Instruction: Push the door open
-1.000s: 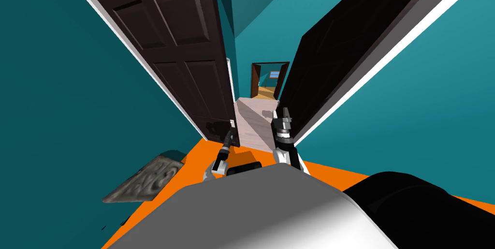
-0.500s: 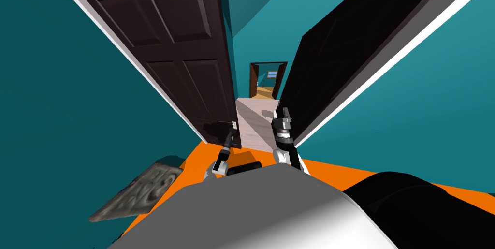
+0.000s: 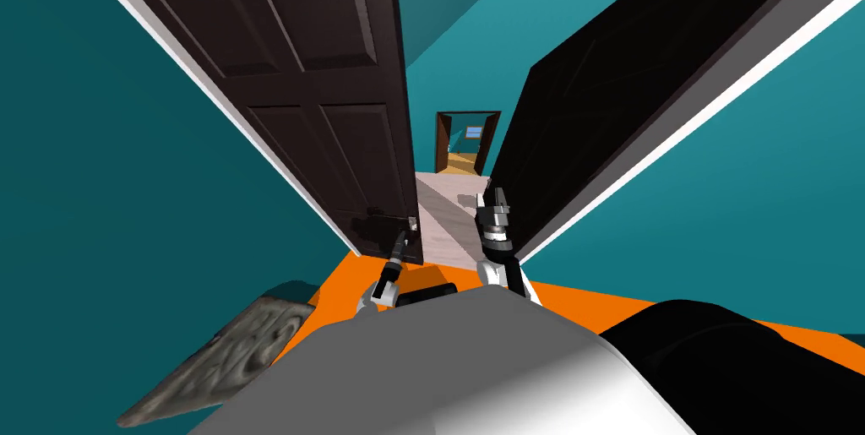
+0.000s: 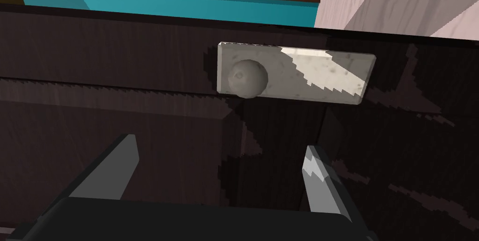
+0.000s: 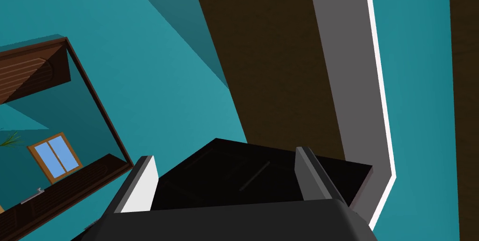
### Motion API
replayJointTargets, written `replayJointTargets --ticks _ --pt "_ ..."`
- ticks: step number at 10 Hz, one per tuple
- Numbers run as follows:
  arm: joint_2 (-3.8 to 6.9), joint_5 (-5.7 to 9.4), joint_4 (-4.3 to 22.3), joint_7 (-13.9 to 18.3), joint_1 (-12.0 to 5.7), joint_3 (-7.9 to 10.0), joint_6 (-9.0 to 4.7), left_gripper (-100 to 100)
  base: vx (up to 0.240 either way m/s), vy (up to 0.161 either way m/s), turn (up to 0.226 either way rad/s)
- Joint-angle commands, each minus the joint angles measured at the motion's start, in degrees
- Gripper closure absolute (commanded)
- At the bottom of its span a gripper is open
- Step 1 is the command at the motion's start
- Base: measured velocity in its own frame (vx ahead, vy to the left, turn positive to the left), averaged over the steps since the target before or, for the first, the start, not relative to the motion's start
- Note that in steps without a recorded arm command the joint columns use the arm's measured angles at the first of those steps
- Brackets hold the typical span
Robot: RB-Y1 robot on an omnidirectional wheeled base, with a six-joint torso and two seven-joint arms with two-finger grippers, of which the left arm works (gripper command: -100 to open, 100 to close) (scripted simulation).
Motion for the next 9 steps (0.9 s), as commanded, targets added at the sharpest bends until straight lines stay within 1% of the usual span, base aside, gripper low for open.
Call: replayJointTargets --ticks 1,7,8,9 --pt "0.02 0.08 -0.1 -0.1 0.19 0.10 -0.10 -100 0.158 -0.055 -0.022" --pt "-0.20 0.44 0.7 -0.2 0.50 0.59 -0.96 -100 0.194 -0.043 -0.027" --pt "-0.19 0.39 0.6 -0.2 0.55 0.51 -0.85 -100 0.078 -0.004 0.003" --pt "-0.19 0.39 0.6 -0.2 0.55 0.51 -0.85 100 -0.018 -0.003 -0.002"
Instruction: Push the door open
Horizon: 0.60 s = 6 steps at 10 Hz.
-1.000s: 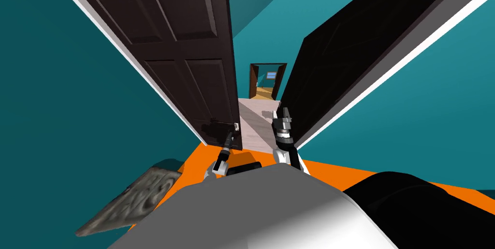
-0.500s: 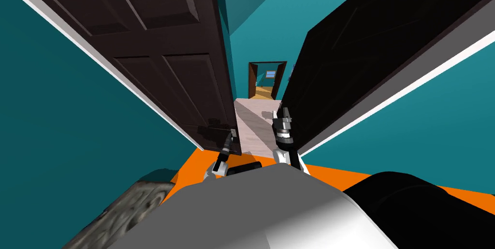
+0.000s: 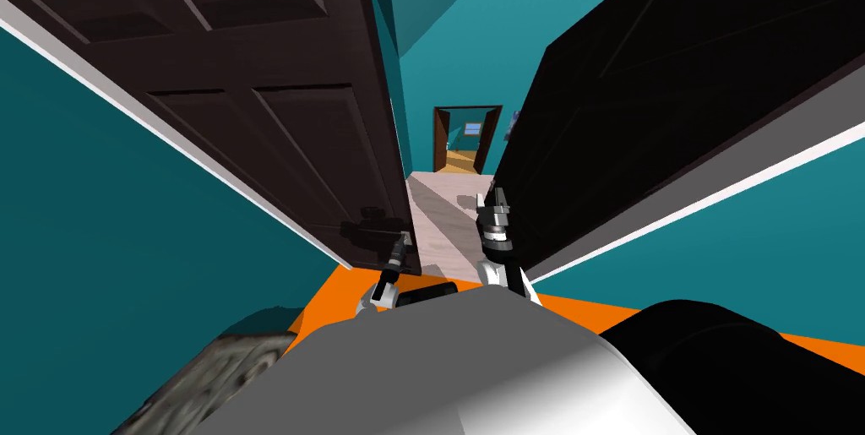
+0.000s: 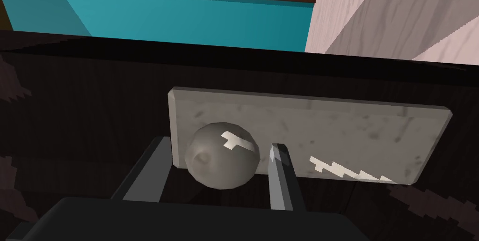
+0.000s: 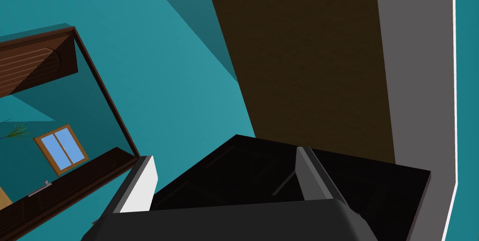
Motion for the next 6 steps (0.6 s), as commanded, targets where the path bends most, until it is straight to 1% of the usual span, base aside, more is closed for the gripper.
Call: replayJointTargets --ticks 1,5,6 --pt "0.02 0.01 0.0 0.0 -0.01 0.02 0.04 100 -0.028 0.001 -0.009" --pt "0.02 0.01 0.0 0.0 -0.01 0.02 0.04 100 -0.008 0.001 0.001" --pt "0.14 0.25 0.3 -0.3 -0.01 0.82 0.17 100 0.083 -0.061 0.033"
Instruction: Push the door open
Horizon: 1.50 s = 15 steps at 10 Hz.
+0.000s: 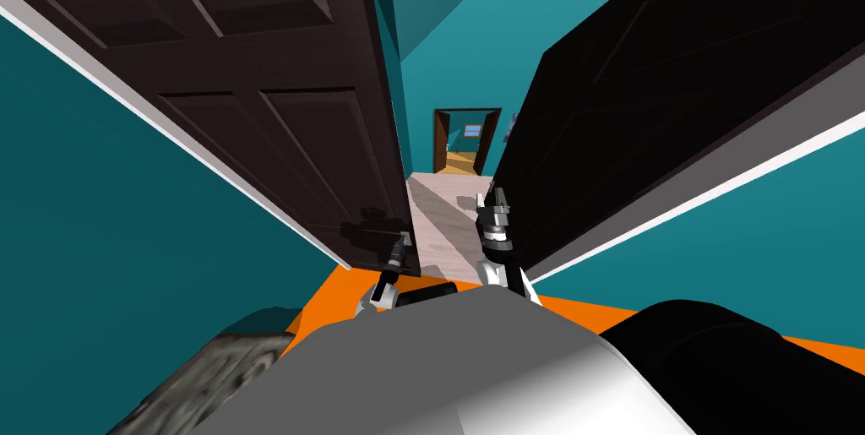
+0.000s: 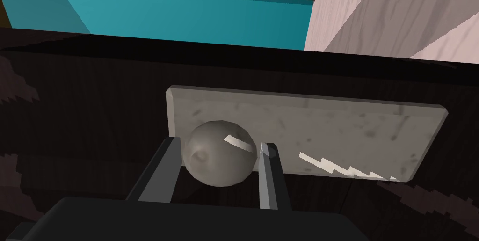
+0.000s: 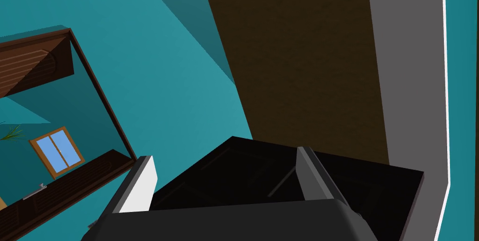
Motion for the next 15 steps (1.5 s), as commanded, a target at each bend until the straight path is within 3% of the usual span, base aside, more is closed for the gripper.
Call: replayJointTargets --ticks 1,6,15 --pt "0.23 0.28 -0.3 -0.3 -0.07 0.90 -0.01 100 0.136 -0.072 0.049" --pt "0.45 1.16 0.3 -1.1 -0.34 3.77 -0.06 100 0.174 -0.093 0.035" --pt "0.69 3.19 1.7 -3.1 -0.98 10.45 -0.17 100 0.182 -0.104 0.057"
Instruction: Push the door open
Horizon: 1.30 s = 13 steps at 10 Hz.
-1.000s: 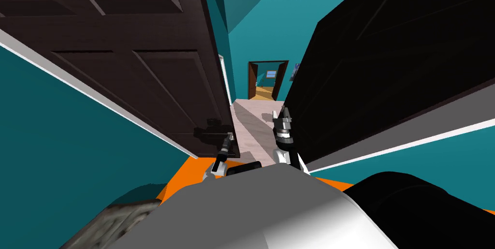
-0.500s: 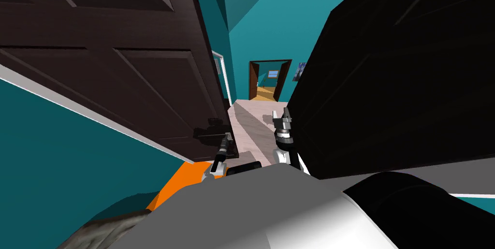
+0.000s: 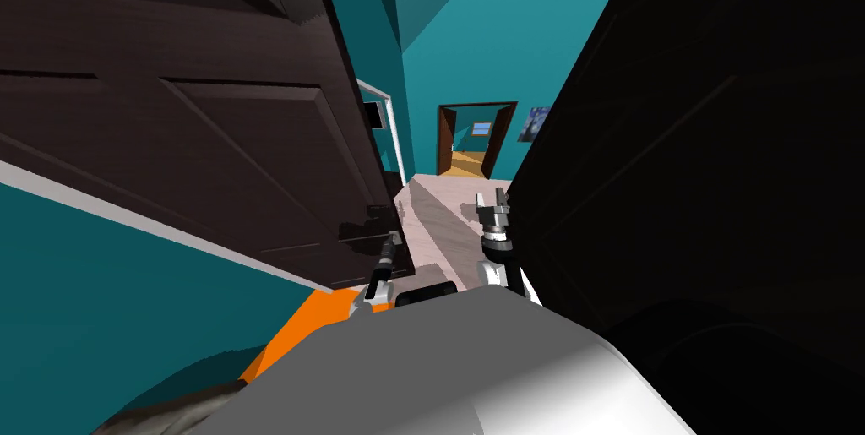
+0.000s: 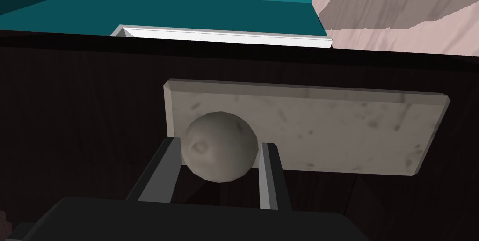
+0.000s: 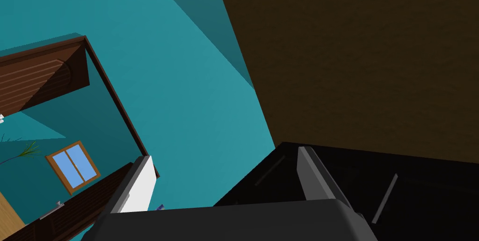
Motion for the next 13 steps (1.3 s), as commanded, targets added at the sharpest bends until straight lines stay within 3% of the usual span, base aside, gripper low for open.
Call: replayJointTargets --ticks 1,13 --pt "0.69 0.63 1.2 -0.2 -0.69 1.92 -1.13 100 0.210 -0.125 0.064" --pt "0.69 2.67 2.7 -2.2 -1.32 8.61 -1.25 100 0.147 -0.094 0.051"
